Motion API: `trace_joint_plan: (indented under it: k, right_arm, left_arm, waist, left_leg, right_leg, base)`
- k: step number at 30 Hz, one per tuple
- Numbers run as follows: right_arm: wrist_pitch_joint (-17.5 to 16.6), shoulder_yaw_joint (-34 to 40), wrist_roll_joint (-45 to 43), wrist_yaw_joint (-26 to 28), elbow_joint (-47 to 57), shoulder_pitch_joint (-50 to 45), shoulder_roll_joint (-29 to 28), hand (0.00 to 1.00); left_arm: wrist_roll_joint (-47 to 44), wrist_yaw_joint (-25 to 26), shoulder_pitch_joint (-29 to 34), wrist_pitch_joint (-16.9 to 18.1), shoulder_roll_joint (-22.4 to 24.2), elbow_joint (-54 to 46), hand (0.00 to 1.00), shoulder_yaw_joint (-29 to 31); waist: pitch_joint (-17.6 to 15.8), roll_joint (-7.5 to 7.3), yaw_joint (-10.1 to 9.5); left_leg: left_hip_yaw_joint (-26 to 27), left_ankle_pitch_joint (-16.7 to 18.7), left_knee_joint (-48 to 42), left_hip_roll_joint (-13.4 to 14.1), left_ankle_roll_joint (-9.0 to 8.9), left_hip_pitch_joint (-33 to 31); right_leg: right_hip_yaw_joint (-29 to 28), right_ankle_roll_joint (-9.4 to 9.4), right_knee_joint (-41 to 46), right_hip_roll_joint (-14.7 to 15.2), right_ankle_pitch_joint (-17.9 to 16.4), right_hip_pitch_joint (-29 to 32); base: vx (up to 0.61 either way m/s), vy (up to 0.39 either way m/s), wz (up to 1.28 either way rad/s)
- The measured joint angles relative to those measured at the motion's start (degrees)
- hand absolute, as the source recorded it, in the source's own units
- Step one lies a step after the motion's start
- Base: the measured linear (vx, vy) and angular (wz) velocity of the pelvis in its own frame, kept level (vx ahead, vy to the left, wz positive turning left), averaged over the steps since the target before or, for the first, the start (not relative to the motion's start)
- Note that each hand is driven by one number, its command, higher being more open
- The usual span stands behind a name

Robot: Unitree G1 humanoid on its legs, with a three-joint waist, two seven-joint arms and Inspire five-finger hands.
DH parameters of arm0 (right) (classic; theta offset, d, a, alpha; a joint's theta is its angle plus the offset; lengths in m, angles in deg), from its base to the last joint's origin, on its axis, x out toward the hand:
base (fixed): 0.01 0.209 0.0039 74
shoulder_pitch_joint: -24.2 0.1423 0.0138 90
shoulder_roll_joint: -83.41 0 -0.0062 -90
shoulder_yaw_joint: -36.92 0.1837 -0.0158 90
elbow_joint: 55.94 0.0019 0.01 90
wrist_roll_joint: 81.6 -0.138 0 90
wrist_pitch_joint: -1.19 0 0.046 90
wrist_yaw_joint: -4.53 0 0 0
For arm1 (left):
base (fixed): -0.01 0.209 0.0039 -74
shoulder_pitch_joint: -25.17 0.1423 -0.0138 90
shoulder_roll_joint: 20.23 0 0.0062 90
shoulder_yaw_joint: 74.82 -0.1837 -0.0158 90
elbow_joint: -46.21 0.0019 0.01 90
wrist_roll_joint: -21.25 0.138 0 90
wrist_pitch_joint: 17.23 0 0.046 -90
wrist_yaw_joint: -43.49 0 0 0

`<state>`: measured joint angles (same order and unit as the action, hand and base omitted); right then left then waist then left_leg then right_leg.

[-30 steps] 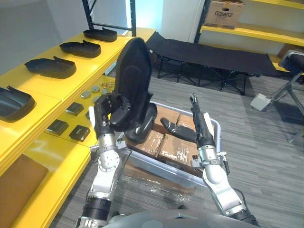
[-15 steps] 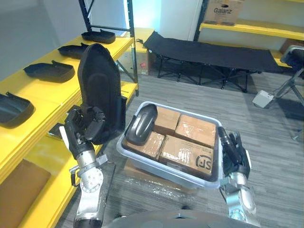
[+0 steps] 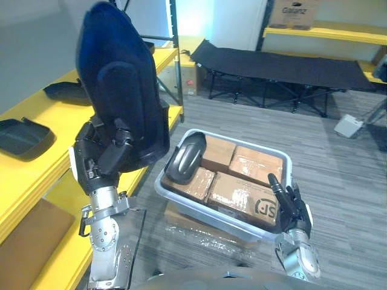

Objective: Walk over and take three plastic housings, then place them on the shelf

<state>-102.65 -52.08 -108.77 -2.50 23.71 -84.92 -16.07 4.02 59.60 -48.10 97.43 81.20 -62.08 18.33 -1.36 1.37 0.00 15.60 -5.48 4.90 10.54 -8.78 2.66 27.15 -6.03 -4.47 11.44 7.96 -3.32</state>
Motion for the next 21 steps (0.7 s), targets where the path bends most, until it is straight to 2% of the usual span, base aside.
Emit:
trace_joint_plan:
  k: [2,4,6,8,9,10,13,16,21]
  right_arm:
    - [-0.7,-1.3,0.0,0.9,1.2,1.0,0.2,1.00]
    - [-2.2,-4.9,0.8,3.4,1.8,4.0,0.4,1.00]
    - [-3.3,-7.3,4.0,4.0,1.8,7.0,0.7,1.00]
    - [-4.0,-8.3,5.6,4.1,1.8,9.8,1.3,1.00]
    - [-4.7,-8.4,6.4,4.1,1.8,11.4,2.2,1.00]
    - [-5.0,-8.3,6.5,4.1,1.8,12.5,3.0,1.00]
    - [-5.8,-8.4,6.1,4.8,1.8,14.6,4.0,1.00]
    - [-6.1,-10.8,5.5,7.6,1.8,16.0,3.5,1.00]
    - [-7.0,-13.7,6.7,10.2,1.8,15.9,2.1,1.00]
  left_arm:
    - [0.1,1.2,1.3,-0.1,0.1,-1.3,0.00,0.8]
    - [-0.3,0.8,5.4,-0.9,0.3,-3.0,0.00,4.0]
    - [-0.3,0.3,7.3,-1.3,0.4,-3.2,0.00,5.9]
    - [-0.3,-0.7,8.8,-1.4,0.5,-3.2,0.00,7.2]
    - [-0.5,-2.0,8.9,-1.4,0.5,-3.2,0.00,7.7]
    - [-0.7,-3.6,9.0,-1.4,0.5,-3.2,0.00,8.5]
    - [-3.7,-5.5,9.0,-1.3,0.6,-3.2,0.00,10.8]
    - [-5.2,-5.0,8.9,-1.1,0.6,-3.2,0.00,11.4]
    - [-4.6,-5.8,8.4,-1.3,0.6,-3.3,0.00,9.1]
  waist:
    - [-0.2,0.37,-0.55]
    - [-0.5,0.80,-3.06]
    - [-1.1,1.07,-4.61]
    - [-1.7,1.16,-4.70]
    - [-3.1,0.95,-4.84]
    - [-3.7,0.80,-5.36]
    - [-4.5,0.49,-6.25]
    - [-5.2,0.49,-6.59]
    - [-7.1,0.67,-5.83]
  left_leg:
    - [-2.5,-0.4,0.0,0.0,0.08,-1.2]
    - [-8.2,-1.9,-0.1,-0.1,0.33,-2.8]
    - [-10.6,-3.0,-0.1,-0.1,1.27,-4.6]
    - [-7.5,-4.5,-0.4,0.2,3.63,-6.3]
    - [-2.7,-5.1,-2.0,0.5,5.47,-7.0]
    - [3.2,-5.2,-4.3,1.0,6.04,-8.1]
    - [13.0,-4.1,-7.6,1.2,7.24,-9.6]
    - [13.5,-3.7,-8.2,-0.3,7.79,-10.1]
    - [14.3,-3.6,-8.3,-0.8,7.98,-9.0]
  right_leg:
    - [2.3,-0.09,0.0,-0.1,-0.4,-0.6]
    - [8.3,-0.95,0.1,-0.4,-1.7,-3.6]
    - [13.2,-1.23,1.9,-0.2,-3.4,-5.1]
    - [19.4,-1.86,5.2,0.9,-5.5,-6.9]
    - [23.2,-2.24,7.6,2.3,-7.0,-9.0]
    - [25.9,-2.88,9.7,3.6,-8.2,-10.4]
    - [30.7,-3.93,13.9,6.8,-10.4,-12.1]
    - [31.0,-3.51,15.6,8.9,-11.5,-12.4]
    - [29.2,-4.20,15.3,9.5,-11.9,-12.6]
  base:
    - [0.03,-0.023,0.81]
    - [0.04,-0.041,1.29]
    - [0.02,-0.024,1.49]
    - [0.03,0.017,1.79]
    - [0.05,0.079,1.96]
    - [0.05,0.137,2.01]
    - [0.01,0.152,1.20]
    - [0.01,0.129,0.39]
    - [-0.02,0.052,-0.09]
